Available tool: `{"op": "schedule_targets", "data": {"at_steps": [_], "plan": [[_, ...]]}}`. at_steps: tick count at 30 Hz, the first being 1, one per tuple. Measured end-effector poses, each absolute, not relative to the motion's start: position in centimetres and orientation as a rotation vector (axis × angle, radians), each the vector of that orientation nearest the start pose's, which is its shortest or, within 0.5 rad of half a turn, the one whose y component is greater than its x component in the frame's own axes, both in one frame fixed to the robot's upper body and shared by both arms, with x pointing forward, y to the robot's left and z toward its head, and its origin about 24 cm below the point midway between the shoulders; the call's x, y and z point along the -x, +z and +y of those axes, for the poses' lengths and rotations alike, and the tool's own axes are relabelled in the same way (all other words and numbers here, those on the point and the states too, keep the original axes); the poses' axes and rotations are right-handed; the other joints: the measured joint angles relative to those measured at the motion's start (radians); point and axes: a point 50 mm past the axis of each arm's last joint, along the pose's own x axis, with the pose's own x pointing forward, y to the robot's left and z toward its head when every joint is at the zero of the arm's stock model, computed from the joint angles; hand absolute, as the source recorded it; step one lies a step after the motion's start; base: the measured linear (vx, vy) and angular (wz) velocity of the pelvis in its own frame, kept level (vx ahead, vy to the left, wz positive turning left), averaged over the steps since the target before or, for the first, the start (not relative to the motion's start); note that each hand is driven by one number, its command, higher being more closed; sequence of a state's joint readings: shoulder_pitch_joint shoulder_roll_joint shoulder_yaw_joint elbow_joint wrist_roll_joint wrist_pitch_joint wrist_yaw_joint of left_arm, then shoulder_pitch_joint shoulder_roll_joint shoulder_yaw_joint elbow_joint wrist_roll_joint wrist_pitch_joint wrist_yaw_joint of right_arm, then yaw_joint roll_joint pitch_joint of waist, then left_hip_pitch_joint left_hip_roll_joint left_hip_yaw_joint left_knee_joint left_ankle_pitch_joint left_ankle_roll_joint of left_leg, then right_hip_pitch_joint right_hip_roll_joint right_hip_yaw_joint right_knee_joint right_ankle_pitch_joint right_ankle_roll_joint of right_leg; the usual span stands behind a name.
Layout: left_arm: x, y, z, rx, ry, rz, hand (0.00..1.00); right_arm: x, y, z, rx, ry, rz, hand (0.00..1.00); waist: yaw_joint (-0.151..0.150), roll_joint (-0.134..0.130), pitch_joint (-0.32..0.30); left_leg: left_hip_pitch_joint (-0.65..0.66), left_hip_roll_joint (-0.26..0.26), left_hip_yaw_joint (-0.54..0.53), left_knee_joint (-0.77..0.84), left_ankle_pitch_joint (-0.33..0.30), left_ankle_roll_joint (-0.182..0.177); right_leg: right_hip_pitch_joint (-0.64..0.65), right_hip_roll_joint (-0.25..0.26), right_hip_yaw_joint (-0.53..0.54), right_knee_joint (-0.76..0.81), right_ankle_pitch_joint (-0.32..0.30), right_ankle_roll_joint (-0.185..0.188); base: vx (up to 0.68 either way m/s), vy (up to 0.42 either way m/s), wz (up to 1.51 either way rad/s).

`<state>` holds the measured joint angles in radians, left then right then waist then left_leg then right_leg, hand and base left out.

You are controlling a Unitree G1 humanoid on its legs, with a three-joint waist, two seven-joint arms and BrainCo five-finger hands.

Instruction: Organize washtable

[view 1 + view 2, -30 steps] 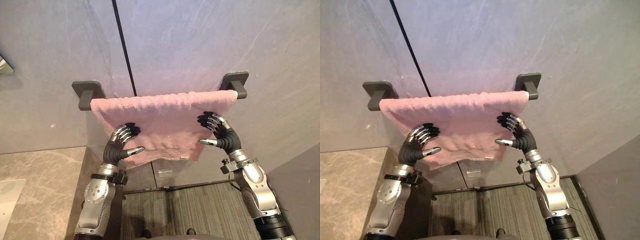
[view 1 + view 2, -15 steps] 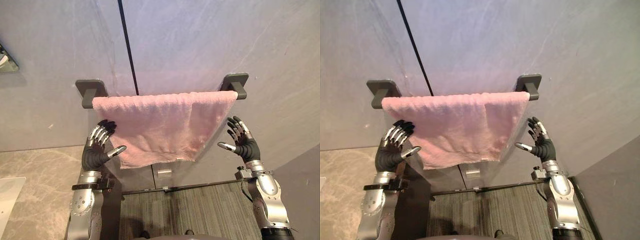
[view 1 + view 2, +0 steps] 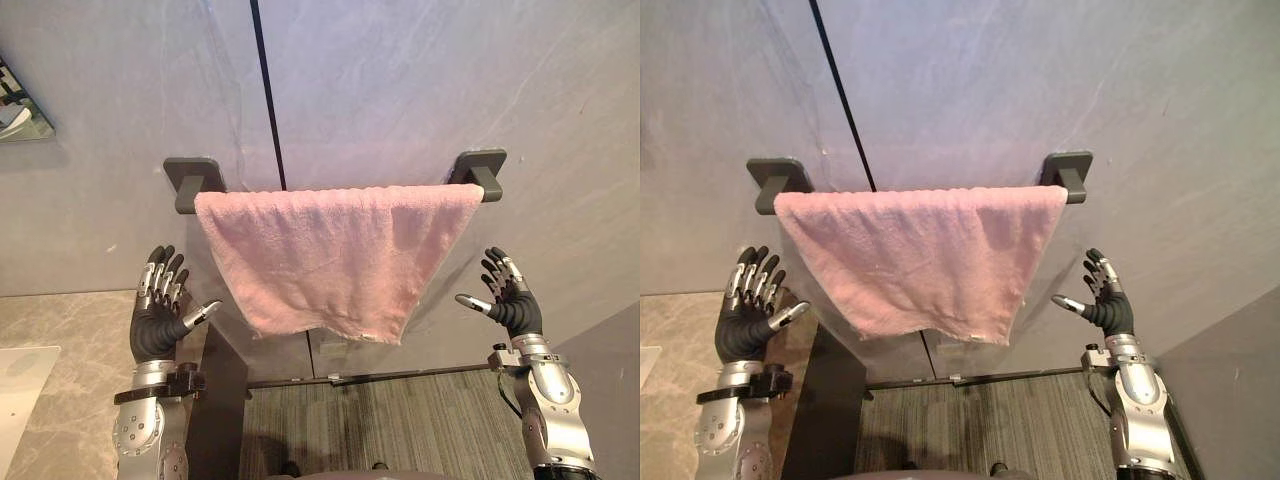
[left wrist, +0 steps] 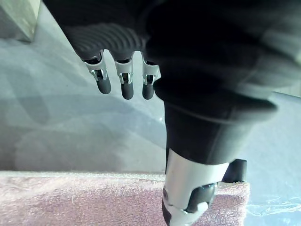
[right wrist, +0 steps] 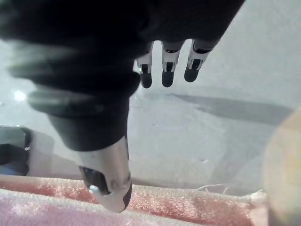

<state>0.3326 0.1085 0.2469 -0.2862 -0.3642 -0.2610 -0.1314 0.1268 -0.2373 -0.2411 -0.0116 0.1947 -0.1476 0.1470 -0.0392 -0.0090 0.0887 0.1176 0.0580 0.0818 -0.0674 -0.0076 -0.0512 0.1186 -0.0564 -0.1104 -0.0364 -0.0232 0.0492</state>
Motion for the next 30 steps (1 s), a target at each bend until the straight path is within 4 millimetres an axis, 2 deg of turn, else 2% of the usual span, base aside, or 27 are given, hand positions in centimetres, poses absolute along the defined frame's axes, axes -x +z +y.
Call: {"op": "schedule_targets", "data": {"at_steps": [5,9,11,13,16,20,25,30], "plan": [[-17.4,6.4,23.8,0.128,0.194,-0.247,0.00,-21.5,3.7,-25.6,0.097,-0.132,-0.014,0.00,0.000,0.001,0.000,0.000,-0.002,-0.003,0.000,0.000,0.000,0.000,-0.002,-0.003,0.004,-0.004,0.001,-0.01,-0.003,0.01],[-17.1,4.2,24.1,0.137,0.214,-0.151,0.00,-20.5,2.4,-26.4,0.130,-0.162,0.055,0.00,-0.004,0.001,0.000,0.002,-0.005,-0.014,0.000,0.000,0.000,-0.002,-0.008,-0.014,0.021,-0.018,0.003,-0.02,-0.007,0.08],[-16.8,2.6,24.2,0.125,0.216,-0.074,0.00,-20.2,1.2,-26.6,0.144,-0.165,0.109,0.00,-0.004,0.001,-0.001,0.002,-0.006,-0.015,0.000,0.000,0.000,-0.002,-0.008,-0.017,0.021,-0.018,0.004,-0.01,-0.002,0.02],[-16.3,0.1,24.2,0.112,0.217,0.049,0.00,-19.3,-0.9,-26.8,0.166,-0.163,0.214,0.00,-0.002,0.001,-0.001,0.001,-0.006,-0.015,0.000,0.000,0.000,-0.002,-0.008,-0.018,0.021,-0.018,0.004,0.00,0.000,0.00],[-15.6,-2.3,23.9,0.082,0.196,0.177,0.00,-18.1,-3.0,-26.2,0.192,-0.126,0.321,0.00,-0.003,0.003,-0.001,0.001,-0.006,-0.015,0.001,0.000,0.000,-0.002,-0.008,-0.019,0.021,-0.018,0.004,-0.01,-0.003,0.00],[-14.9,-4.2,23.4,0.062,0.170,0.277,0.00,-16.8,-5.1,-25.5,0.213,-0.083,0.424,0.00,-0.003,0.006,-0.002,0.002,-0.006,-0.011,0.003,0.000,0.000,-0.005,-0.008,-0.016,0.022,-0.018,0.004,-0.04,-0.007,-0.03],[-13.2,-7.4,22.7,0.004,0.136,0.459,0.00,-14.7,-8.0,-25.2,0.283,-0.034,0.590,0.00,-0.005,0.023,-0.011,-0.001,-0.005,0.003,0.003,-0.001,0.000,-0.020,-0.008,0.001,0.032,-0.018,0.004,-0.03,-0.002,-0.09],[-10.9,-10.0,22.9,-0.059,0.136,0.623,0.00,-12.2,-10.8,-25.1,0.355,0.019,0.770,0.00,-0.005,0.025,-0.012,-0.001,-0.003,0.005,0.003,-0.001,0.000,-0.023,-0.006,0.002,0.031,-0.018,0.004,0.00,0.000,0.00]]}}
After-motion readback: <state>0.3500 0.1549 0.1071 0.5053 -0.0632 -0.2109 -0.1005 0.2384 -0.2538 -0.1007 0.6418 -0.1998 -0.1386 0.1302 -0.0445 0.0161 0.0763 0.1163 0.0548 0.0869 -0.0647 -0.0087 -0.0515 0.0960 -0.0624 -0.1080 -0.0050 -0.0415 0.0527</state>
